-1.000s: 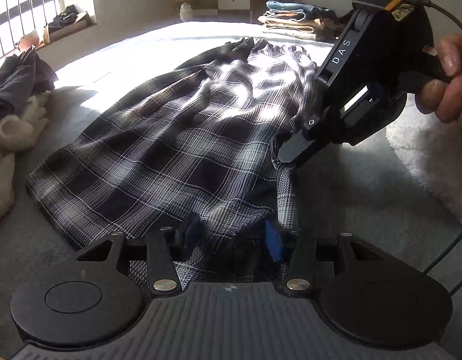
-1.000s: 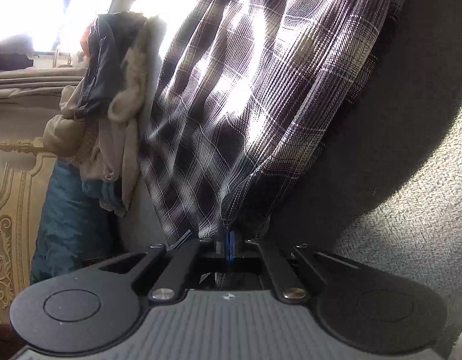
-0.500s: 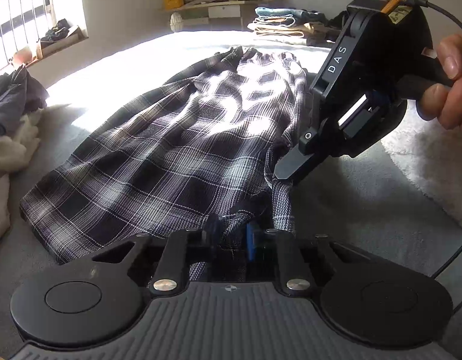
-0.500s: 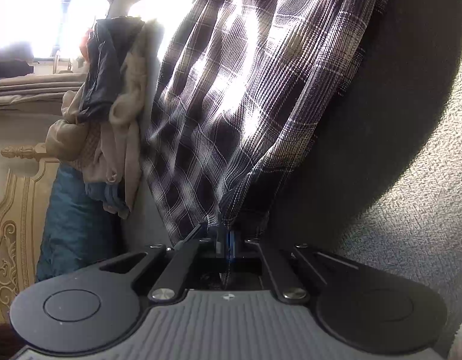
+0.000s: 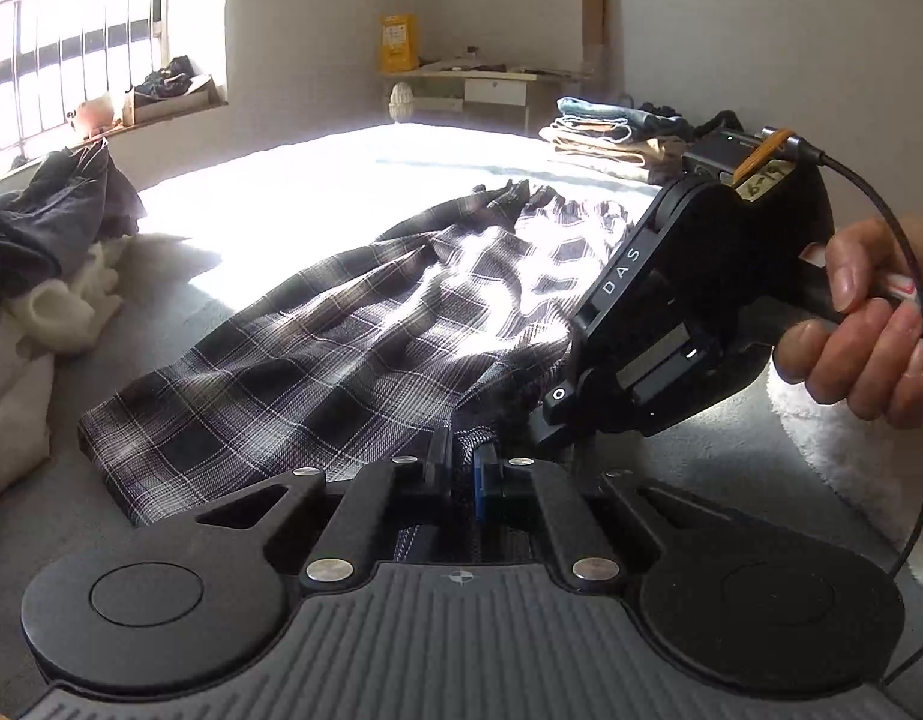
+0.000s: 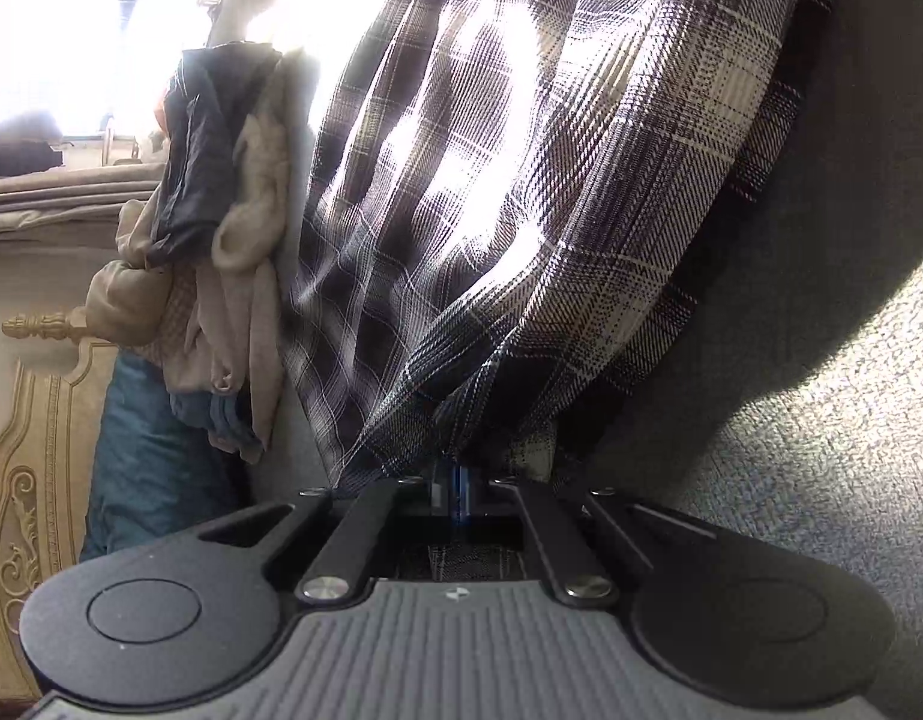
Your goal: Fold clothes
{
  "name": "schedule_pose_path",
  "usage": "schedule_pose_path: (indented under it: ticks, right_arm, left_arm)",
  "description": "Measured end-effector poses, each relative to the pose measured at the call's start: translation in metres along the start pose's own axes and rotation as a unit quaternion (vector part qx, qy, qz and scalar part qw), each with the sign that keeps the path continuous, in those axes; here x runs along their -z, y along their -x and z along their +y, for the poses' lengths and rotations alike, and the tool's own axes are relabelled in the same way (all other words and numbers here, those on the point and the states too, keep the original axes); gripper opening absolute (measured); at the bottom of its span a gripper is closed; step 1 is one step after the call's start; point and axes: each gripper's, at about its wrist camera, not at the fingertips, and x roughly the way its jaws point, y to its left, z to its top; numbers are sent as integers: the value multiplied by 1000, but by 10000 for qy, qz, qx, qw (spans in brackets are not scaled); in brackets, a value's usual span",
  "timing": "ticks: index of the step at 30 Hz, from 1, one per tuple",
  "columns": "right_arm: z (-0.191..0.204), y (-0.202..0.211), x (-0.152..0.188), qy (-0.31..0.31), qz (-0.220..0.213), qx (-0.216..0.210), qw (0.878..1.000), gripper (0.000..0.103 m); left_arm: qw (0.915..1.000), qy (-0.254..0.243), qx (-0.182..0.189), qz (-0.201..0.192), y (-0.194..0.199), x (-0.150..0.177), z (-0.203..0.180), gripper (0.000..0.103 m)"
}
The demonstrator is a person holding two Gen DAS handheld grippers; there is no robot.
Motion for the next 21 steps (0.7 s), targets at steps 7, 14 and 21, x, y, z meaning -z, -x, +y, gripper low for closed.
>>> schedule_pose_path:
  ticks: [7,14,21]
  right_arm:
    - [-26,-12,5,-763,-527,-464,9946,2]
    - [-43,-2,3,-1267,-769,-761,9860,3]
    - [-42,3,3,-1262,-720,-730,9867,4]
  left_arm:
    - [9994,-135,8,321,-4,16,-7,7]
    - [9984,-96,-319,467,13,32,-6,24]
    - [9950,-280,-731,620,22,41,-12,24]
